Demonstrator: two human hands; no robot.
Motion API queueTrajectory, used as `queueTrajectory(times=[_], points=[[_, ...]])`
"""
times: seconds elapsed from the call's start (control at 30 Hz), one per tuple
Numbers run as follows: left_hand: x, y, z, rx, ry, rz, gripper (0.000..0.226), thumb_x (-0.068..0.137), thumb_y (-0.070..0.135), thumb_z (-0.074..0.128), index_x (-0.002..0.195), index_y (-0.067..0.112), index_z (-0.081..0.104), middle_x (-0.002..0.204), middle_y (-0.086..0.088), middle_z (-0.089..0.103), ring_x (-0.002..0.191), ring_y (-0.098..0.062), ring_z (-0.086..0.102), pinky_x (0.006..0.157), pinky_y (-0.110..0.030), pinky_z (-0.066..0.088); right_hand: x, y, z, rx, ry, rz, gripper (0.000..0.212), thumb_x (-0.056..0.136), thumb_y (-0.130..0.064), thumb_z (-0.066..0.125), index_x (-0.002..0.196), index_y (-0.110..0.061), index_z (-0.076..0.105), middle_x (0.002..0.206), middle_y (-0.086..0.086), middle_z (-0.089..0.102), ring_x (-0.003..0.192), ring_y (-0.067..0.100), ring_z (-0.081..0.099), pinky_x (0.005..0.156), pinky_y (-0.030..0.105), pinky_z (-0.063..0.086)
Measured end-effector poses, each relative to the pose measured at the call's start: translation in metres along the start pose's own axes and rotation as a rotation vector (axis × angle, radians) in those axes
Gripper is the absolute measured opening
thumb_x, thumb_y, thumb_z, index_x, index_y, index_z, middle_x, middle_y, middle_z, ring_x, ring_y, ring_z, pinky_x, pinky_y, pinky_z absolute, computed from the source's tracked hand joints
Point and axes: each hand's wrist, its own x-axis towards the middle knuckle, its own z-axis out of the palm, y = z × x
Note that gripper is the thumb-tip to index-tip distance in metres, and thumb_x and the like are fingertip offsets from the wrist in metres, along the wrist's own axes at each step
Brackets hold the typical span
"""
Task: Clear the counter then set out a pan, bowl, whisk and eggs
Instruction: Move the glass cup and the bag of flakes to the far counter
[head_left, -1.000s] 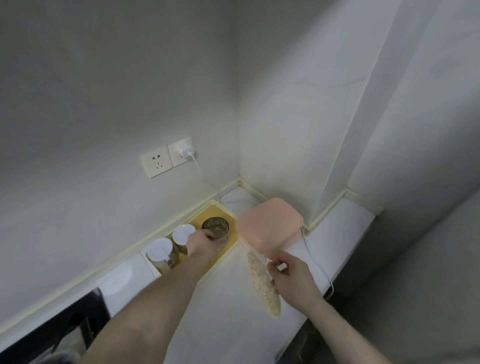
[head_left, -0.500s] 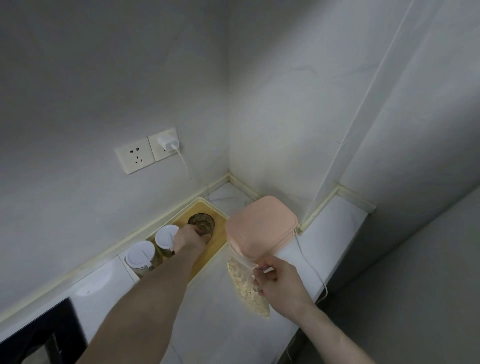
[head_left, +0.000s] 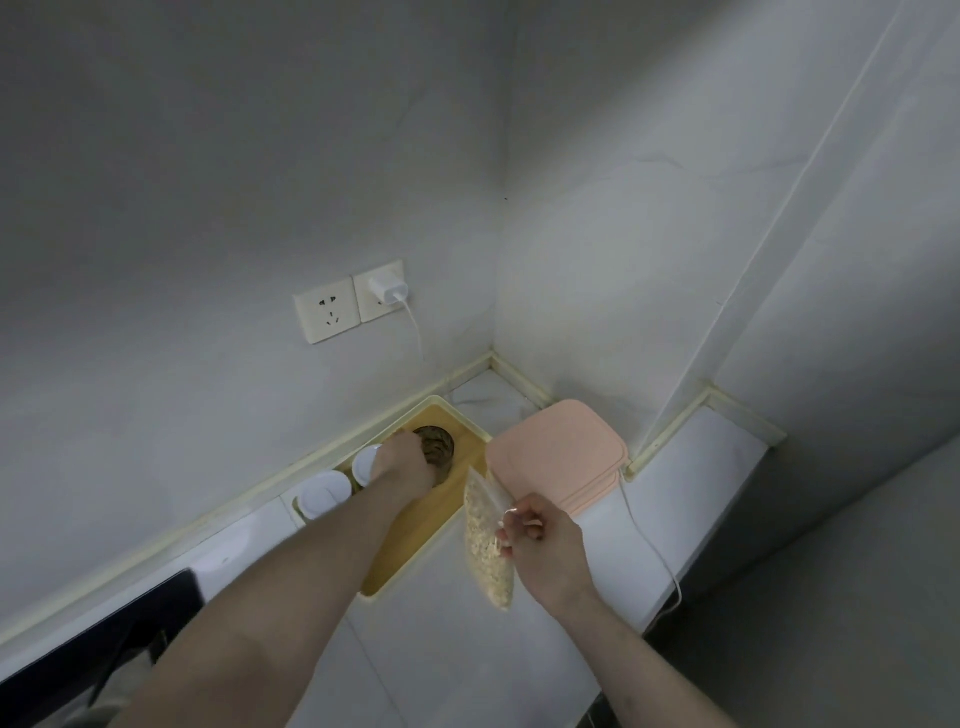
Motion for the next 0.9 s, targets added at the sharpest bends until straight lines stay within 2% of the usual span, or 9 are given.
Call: queueTrajectory(times=[0.07, 0.13, 0.23, 0.33, 0.53, 0.67, 0.77, 0.83, 0.9], points=[[-0.012, -0.005, -0.008, -0.064, 0.035, 0.046, 0.030, 0.083, 0.032, 0.064, 0.107, 0.015, 0.065, 0.101, 0.000, 0.064, 0.079, -0.019, 0.058, 0.050, -0.027, 0.042, 0.005, -0.002, 0.003, 0.056, 0.029, 0.021, 0.021, 0.094, 0.005, 0.057, 0.081, -0.012, 0.061, 0.075, 0.016, 0.064, 0.070, 0.029, 0.061, 0.063, 0.032, 0.054], [-0.025, -0.011, -0.013, -0.126, 0.051, 0.096, 0.033, 0.079, 0.031, 0.064, 0.110, 0.018, 0.067, 0.110, 0.002, 0.064, 0.091, -0.021, 0.062, 0.068, -0.033, 0.055, 0.011, 0.004, 0.004, 0.040, 0.061, 0.044, 0.023, 0.093, 0.003, 0.058, 0.078, -0.015, 0.060, 0.079, 0.012, 0.068, 0.073, 0.031, 0.065, 0.069, 0.037, 0.059], [-0.054, -0.020, -0.023, -0.193, 0.081, 0.164, 0.029, 0.087, 0.023, 0.063, 0.114, 0.019, 0.072, 0.135, 0.004, 0.057, 0.118, -0.024, 0.058, 0.091, -0.032, 0.050, 0.018, 0.024, -0.001, -0.188, 0.122, 0.021, 0.022, 0.091, -0.015, 0.064, 0.073, -0.026, 0.061, 0.077, 0.003, 0.073, 0.077, 0.027, 0.071, 0.078, 0.043, 0.060], [-0.082, -0.028, -0.031, -0.234, 0.131, 0.221, 0.026, 0.091, 0.027, 0.062, 0.113, 0.022, 0.074, 0.140, 0.008, 0.055, 0.124, -0.020, 0.055, 0.085, -0.025, 0.042, 0.015, 0.030, -0.008, -0.301, 0.192, 0.004, 0.019, 0.091, -0.013, 0.064, 0.075, -0.024, 0.066, 0.077, 0.000, 0.072, 0.082, 0.025, 0.070, 0.076, 0.028, 0.051], [-0.121, -0.053, -0.028, -0.311, 0.166, 0.231, 0.020, 0.090, 0.031, 0.062, 0.106, 0.029, 0.074, 0.142, 0.014, 0.056, 0.116, -0.016, 0.061, 0.093, -0.028, 0.049, 0.014, 0.033, -0.018, -0.384, 0.185, -0.035, 0.017, 0.091, -0.016, 0.064, 0.078, -0.028, 0.065, 0.081, -0.001, 0.072, 0.086, 0.026, 0.069, 0.079, 0.032, 0.053], [-0.139, -0.066, -0.021, -0.296, 0.158, 0.225, 0.025, 0.088, 0.027, 0.062, 0.110, 0.033, 0.071, 0.147, 0.018, 0.049, 0.127, -0.011, 0.053, 0.093, -0.025, 0.046, 0.013, 0.032, -0.019, -0.446, 0.127, -0.076, 0.007, 0.089, -0.018, 0.067, 0.096, -0.020, 0.069, 0.097, 0.001, 0.069, 0.096, 0.028, 0.067, 0.079, 0.030, 0.049], [-0.149, -0.075, -0.019, -0.287, 0.147, 0.228, 0.031, 0.085, 0.030, 0.061, 0.113, 0.039, 0.068, 0.152, 0.022, 0.041, 0.128, -0.008, 0.052, 0.096, -0.026, 0.048, 0.010, 0.029, -0.016, -0.573, 0.167, -0.167, 0.035, 0.083, -0.018, 0.074, 0.118, -0.017, 0.069, 0.119, 0.007, 0.059, 0.112, 0.032, 0.057, 0.089, 0.037, 0.049], [-0.158, -0.081, -0.019, -0.290, 0.152, 0.213, 0.031, 0.083, 0.031, 0.060, 0.111, 0.041, 0.067, 0.150, 0.025, 0.042, 0.118, -0.007, 0.058, 0.093, -0.028, 0.051, 0.002, 0.024, -0.012, -0.584, 0.196, -0.269, 0.042, 0.079, -0.012, 0.078, 0.119, -0.016, 0.067, 0.119, 0.008, 0.054, 0.112, 0.032, 0.051, 0.092, 0.041, 0.048], [-0.173, -0.086, -0.019, -0.296, 0.176, 0.197, 0.031, 0.083, 0.029, 0.061, 0.112, 0.038, 0.067, 0.147, 0.027, 0.043, 0.105, -0.006, 0.062, 0.089, -0.029, 0.053, -0.010, 0.019, -0.007, -0.577, 0.201, -0.414, 0.043, 0.076, -0.008, 0.079, 0.116, -0.018, 0.066, 0.115, 0.005, 0.053, 0.107, 0.029, 0.050, 0.090, 0.037, 0.047]])
